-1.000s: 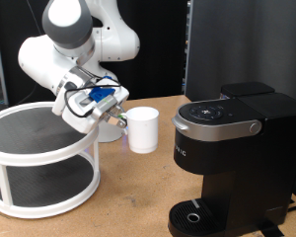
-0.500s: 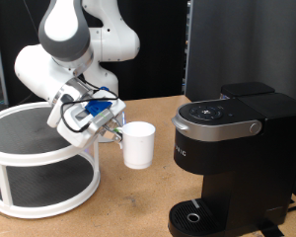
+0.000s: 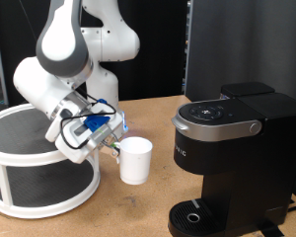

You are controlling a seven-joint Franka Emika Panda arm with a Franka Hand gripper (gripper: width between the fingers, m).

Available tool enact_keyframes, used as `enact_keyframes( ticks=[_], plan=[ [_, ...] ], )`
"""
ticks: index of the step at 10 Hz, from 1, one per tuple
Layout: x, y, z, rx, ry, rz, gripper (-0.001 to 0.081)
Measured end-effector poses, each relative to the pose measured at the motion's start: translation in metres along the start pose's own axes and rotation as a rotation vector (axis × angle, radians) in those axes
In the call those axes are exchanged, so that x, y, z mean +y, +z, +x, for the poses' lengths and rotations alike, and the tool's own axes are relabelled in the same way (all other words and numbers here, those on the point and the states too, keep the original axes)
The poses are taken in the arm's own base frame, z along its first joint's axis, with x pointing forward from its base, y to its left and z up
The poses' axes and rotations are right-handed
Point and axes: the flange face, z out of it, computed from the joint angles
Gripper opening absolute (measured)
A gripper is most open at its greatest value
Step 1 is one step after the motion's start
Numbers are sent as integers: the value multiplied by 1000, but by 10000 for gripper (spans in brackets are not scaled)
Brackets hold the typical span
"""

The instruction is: Make a cup of coffee with the keurig machine

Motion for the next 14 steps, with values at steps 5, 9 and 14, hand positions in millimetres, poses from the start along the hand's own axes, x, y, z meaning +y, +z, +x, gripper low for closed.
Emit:
enact_keyframes(
  ticks=[5, 9, 14],
  plan=[
    [16, 16, -16, -5, 6, -16, 64],
    [11, 26, -16, -10, 6, -4, 64],
    [-3, 50, -19, -32, 14, -36, 63]
  ],
)
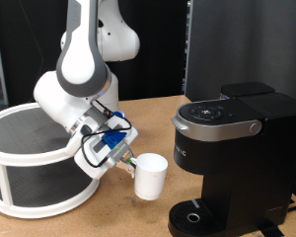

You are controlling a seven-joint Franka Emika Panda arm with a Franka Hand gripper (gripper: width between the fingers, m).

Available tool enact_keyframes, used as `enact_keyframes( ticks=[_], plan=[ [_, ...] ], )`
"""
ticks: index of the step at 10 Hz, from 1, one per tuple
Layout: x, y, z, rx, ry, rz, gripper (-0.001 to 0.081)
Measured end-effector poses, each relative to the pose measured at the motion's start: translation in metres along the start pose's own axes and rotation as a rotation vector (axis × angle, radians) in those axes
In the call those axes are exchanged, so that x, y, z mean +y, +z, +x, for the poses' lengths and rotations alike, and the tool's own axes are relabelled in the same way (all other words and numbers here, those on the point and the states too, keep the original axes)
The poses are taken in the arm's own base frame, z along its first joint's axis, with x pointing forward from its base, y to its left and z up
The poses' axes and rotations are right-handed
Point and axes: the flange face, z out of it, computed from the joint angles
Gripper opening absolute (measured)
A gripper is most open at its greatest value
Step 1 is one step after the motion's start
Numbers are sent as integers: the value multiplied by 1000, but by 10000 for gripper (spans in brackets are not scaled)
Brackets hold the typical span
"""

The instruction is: Make a cup of coffee with the keurig machine

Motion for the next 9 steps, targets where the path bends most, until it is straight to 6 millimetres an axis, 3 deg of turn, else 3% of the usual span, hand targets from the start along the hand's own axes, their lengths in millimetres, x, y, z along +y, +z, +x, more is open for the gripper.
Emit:
enact_keyframes(
  ticks=[5, 9],
  plan=[
    [-11, 20, -4, 3, 13, 3, 63],
    [-19, 30, 7, 24, 17, -6, 63]
  ],
)
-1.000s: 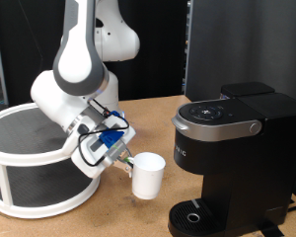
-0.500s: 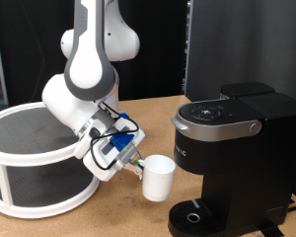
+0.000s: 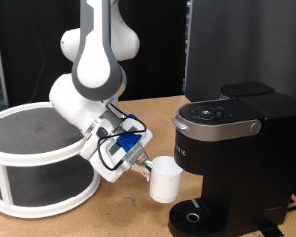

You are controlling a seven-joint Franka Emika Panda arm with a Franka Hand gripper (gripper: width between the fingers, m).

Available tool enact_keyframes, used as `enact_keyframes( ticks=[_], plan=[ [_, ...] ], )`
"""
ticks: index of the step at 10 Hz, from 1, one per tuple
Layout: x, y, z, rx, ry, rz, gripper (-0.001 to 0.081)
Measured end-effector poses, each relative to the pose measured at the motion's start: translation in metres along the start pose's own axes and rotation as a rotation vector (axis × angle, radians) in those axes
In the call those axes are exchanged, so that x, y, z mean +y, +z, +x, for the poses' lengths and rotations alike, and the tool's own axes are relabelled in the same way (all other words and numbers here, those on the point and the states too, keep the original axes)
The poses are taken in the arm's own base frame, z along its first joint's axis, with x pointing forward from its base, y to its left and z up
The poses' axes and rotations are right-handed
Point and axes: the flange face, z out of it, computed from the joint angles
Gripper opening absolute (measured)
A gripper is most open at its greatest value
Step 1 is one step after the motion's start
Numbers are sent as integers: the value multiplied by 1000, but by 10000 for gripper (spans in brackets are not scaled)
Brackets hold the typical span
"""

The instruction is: Make a cup of coffee with the keurig machine

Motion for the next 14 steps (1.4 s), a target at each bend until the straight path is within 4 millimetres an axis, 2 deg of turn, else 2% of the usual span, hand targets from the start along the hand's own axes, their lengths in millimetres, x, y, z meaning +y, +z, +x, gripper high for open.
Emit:
enact_keyframes(
  ticks=[6, 14],
  plan=[
    [-5, 26, 2, 8, -1, 8, 63],
    [-9, 67, -9, 22, -8, 20, 63]
  ],
)
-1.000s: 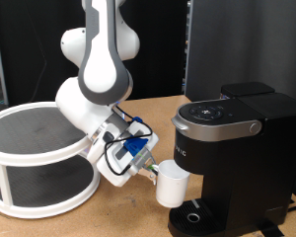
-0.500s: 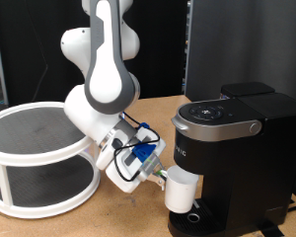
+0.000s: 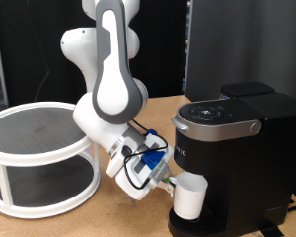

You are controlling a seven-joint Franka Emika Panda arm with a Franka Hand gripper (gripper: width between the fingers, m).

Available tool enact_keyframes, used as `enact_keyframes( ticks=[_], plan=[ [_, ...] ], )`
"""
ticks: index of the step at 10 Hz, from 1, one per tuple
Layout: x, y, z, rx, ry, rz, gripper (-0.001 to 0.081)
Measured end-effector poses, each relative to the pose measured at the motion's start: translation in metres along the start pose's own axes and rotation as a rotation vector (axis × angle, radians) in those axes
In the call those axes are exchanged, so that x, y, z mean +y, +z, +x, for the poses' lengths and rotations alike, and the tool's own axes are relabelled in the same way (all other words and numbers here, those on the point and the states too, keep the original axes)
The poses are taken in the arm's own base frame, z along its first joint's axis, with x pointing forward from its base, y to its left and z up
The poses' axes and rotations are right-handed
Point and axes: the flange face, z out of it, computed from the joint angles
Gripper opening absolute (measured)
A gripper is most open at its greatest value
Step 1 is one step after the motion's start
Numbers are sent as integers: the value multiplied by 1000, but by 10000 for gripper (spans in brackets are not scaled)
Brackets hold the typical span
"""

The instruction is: Make a cup of coffee with the keurig machine

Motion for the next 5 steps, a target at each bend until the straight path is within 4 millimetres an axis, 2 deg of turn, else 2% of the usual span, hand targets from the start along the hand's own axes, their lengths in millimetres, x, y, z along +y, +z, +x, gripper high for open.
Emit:
enact_keyframes(
  ticks=[5],
  plan=[
    [-3, 15, -12, -12, -4, 8, 63]
  ],
)
